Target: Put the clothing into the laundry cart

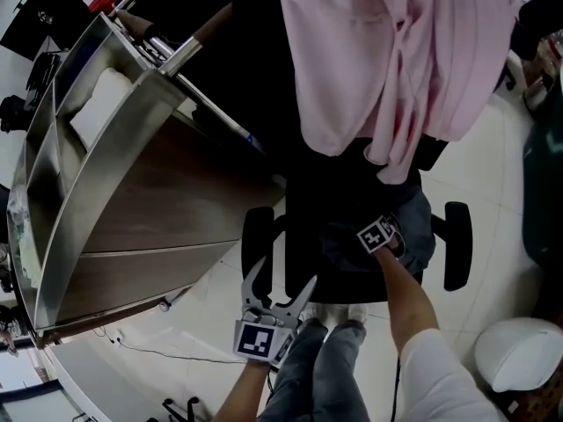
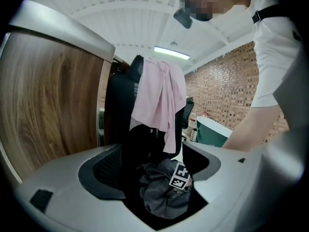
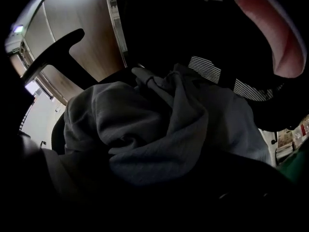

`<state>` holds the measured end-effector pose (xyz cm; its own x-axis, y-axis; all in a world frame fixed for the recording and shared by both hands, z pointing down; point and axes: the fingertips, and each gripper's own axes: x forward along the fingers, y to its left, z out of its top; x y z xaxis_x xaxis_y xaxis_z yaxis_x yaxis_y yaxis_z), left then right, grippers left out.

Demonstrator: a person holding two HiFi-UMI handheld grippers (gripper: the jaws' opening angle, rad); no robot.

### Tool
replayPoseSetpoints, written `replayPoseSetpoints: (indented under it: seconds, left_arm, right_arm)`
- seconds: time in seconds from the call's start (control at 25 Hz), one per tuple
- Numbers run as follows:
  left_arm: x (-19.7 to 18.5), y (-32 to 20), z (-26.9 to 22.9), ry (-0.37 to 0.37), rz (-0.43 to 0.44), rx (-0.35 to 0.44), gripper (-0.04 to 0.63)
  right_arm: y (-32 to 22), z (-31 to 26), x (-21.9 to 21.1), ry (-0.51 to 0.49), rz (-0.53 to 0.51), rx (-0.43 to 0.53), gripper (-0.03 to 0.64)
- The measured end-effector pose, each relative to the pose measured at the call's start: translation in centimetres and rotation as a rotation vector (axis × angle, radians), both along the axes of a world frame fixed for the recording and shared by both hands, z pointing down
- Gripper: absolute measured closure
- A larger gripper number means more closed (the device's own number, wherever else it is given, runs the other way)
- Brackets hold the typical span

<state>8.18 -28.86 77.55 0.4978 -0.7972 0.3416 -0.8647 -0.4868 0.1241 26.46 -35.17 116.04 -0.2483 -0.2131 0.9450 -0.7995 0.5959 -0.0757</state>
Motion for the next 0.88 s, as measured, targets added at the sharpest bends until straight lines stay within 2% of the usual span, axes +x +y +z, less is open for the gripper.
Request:
replayPoseSetpoints:
  seconds: [0.08,0.16,0.2,0.28,0.48,0.64,0.76,0.88]
  left_arm:
    - [-0.3,0.2,-0.2,0.003,-0.008,0.006,0.215]
    - [-0.4,0.5,-0.5,0.011,-0.010,0.021,0.216]
    - [-0.2,0.7,-0.9,0.018,-0.008,0.026,0.216]
    - [0.3,0.9,-2.1,0.035,0.001,0.030,0.216]
    - [1.9,1.4,-6.8,0.056,0.046,0.057,0.216]
    - [3.6,1.4,-14.5,0.141,0.060,0.086,0.216]
    - [3.0,1.7,-19.2,0.177,0.041,0.129,0.216]
    - [1.1,2.1,-23.2,0.133,0.009,0.205,0.216]
  right_arm:
    - [0.0,-1.4,0.0,-0.027,-0.002,-0.011,0.223]
    - [0.6,-3.1,0.0,-0.105,0.048,-0.042,0.377]
    - [1.1,-4.0,0.0,-0.158,0.082,-0.048,0.431]
    - [1.8,-6.4,0.0,-0.256,0.136,-0.012,0.476]
    - [4.4,-19.1,-0.6,-0.445,0.228,0.167,0.492]
    - [6.0,-31.5,0.6,-0.579,0.345,0.330,0.494]
    - [6.9,-41.5,1.8,-0.634,0.407,0.480,0.495]
    - [8.2,-51.0,2.5,-0.682,0.442,0.632,0.495]
